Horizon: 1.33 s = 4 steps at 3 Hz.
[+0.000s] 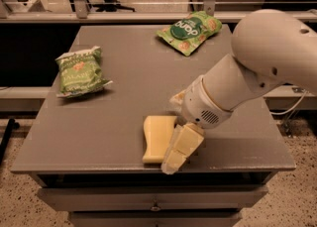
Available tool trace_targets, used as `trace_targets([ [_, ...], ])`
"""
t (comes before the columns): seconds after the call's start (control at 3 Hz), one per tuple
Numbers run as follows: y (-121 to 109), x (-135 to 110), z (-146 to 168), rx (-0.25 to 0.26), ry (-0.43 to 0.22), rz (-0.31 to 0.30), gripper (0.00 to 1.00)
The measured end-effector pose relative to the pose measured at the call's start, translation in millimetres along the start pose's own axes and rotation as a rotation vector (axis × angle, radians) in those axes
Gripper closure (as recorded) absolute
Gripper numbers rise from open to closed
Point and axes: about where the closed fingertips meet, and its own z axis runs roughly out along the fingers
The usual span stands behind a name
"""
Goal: Move sponge near green rice chip bag
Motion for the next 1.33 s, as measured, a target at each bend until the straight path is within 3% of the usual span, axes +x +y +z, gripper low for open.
trace_targets([
  [0.33, -2, -4, 7, 0.022, -0.030, -0.003, 0.13],
  [0.67, -2, -3, 7, 0.043, -0.048, 0.006, 0.35],
  [1.0, -7, 0, -2, 0.075, -0.055, 0.012, 0.59],
  [1.33, -28, 4, -34, 0.151, -0.036, 0.004, 0.82],
])
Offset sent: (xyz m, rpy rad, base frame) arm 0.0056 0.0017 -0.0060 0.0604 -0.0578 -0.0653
